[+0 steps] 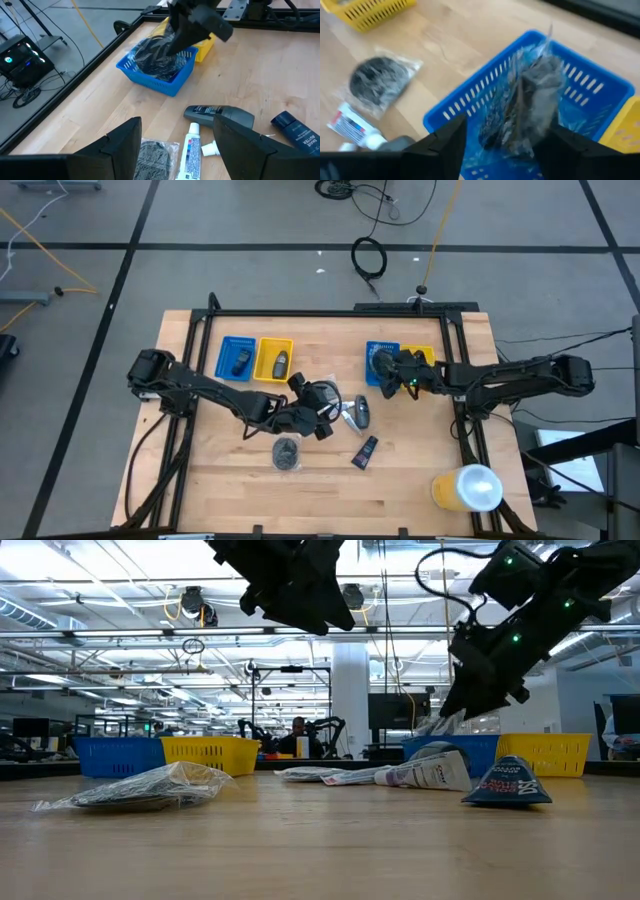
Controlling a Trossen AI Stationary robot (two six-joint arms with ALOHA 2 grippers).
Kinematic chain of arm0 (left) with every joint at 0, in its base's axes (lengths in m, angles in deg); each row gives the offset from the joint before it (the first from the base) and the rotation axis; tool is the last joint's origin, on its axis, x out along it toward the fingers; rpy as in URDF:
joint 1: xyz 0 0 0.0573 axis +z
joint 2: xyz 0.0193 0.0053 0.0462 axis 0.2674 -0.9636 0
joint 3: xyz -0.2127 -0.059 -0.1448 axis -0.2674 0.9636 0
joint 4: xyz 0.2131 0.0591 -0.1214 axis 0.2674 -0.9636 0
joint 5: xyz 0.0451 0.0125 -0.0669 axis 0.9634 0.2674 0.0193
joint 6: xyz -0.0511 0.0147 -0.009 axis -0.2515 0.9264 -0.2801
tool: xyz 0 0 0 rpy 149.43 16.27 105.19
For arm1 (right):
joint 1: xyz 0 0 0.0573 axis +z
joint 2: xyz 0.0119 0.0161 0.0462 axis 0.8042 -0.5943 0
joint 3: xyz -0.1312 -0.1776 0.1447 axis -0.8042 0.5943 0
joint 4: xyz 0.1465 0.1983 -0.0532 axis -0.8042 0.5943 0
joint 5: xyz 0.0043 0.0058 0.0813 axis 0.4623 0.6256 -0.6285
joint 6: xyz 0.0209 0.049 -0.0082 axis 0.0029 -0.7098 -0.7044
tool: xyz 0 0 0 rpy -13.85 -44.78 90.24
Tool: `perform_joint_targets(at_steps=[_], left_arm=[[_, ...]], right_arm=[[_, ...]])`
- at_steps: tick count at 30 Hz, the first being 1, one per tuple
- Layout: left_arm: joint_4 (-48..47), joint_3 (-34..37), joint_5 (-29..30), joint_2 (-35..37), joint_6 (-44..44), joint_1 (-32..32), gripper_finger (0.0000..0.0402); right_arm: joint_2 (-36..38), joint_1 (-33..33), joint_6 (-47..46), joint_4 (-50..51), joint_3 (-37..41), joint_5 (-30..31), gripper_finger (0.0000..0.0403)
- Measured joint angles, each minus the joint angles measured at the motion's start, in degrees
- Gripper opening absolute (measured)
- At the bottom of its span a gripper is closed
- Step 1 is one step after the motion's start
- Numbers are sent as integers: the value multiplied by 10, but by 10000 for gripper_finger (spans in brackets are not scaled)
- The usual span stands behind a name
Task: Pick & Place Travel size toiletries
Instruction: Put the black hairbrush into the right blue bin
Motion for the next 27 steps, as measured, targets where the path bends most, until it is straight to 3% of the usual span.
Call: perform_joint_targets(at_steps=[4,8,22,27], left_arm=[[0,0,0,0,0,0,241],[0,0,0,0,0,0,241],[1,0,0,0,-2,0,241],[1,0,0,0,-3,0,241]], right_arm=[[37,0,8,9,0,1,213],[57,0,-4,63,0,1,195],[14,-8,-5,63,0,-29,19],[2,-16,10,45,0,-28,13]])
